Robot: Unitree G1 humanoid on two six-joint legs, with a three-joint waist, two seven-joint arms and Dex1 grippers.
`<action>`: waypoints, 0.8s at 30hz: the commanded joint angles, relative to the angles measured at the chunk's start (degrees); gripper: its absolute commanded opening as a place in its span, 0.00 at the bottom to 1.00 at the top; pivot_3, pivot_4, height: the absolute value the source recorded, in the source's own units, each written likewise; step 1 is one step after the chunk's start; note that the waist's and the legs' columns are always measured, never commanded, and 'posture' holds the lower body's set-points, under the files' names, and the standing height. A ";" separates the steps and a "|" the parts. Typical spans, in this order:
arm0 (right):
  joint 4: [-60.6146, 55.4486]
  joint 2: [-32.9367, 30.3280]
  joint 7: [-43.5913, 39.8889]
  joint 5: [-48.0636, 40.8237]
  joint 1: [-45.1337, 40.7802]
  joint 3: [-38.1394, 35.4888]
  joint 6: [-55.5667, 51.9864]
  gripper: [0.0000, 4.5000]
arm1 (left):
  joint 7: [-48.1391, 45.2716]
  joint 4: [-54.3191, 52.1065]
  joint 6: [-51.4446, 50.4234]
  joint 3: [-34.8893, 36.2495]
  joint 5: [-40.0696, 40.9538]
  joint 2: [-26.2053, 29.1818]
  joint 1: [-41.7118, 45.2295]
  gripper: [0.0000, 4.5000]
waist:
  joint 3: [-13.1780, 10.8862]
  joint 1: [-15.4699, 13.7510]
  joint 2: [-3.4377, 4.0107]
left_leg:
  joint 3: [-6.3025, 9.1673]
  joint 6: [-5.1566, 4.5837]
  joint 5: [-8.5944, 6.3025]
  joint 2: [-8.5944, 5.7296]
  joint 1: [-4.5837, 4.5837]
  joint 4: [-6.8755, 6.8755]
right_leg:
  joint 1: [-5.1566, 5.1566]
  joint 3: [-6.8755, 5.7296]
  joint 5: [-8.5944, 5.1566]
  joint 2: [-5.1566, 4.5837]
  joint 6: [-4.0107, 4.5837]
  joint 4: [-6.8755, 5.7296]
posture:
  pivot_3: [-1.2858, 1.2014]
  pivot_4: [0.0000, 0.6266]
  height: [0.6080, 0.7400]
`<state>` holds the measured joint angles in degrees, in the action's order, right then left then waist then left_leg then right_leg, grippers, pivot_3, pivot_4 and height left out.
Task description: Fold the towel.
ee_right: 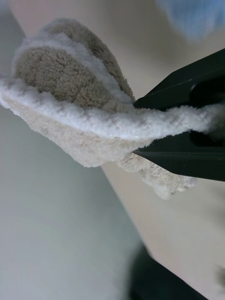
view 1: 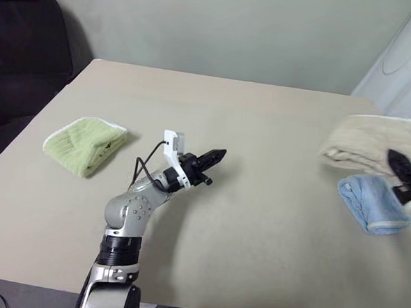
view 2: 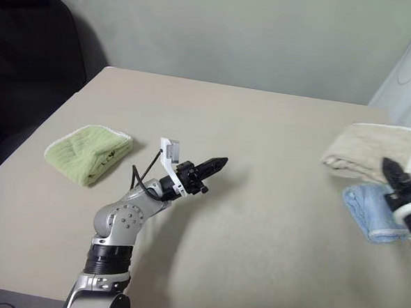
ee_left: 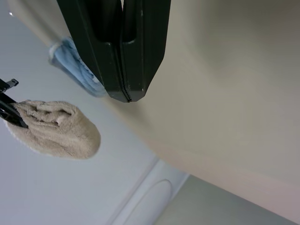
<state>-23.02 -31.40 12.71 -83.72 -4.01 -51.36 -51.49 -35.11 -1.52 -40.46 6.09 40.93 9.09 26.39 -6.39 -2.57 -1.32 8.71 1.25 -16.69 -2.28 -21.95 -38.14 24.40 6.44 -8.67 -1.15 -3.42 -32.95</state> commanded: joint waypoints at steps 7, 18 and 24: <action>3.71 9.67 10.62 2.69 6.25 3.41 10.87 0.01 | -2.11 2.57 2.84 -2.64 -0.57 -2.96 3.31 0.00 | 0.02 0.18 0.05 | -0.07 -0.16 -0.07 0.00 0.01 -0.03 | 0.00 0.03 -0.02 -0.06 -0.27 0.01 | 0.52 0.24 1.00; 8.31 9.40 8.08 9.82 7.01 7.78 13.54 0.21 | -0.78 0.89 3.96 -2.59 -0.49 -3.85 1.25 0.00 | 0.08 -0.06 0.14 | -0.09 -0.21 -0.18 0.01 0.00 -0.03 | -0.04 0.00 -0.06 -0.09 -0.41 0.02 | 0.52 0.24 1.00; 6.45 8.84 6.91 8.90 8.17 6.15 14.94 0.69 | 0.11 -0.53 3.90 -2.62 -0.04 -4.27 0.10 0.00 | 0.08 -0.07 0.14 | -0.10 -0.20 -0.17 0.01 0.00 -0.05 | -0.05 0.00 -0.06 -0.10 -0.40 0.00 | 0.52 0.24 1.00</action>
<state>-14.13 -21.53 20.43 -74.02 3.35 -42.83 -38.01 -35.00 0.47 -37.79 3.45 40.61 5.38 26.61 -6.31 -2.64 -1.17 8.61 1.05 -16.87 -2.27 -21.95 -38.19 24.36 6.44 -8.74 -1.24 -3.82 -32.95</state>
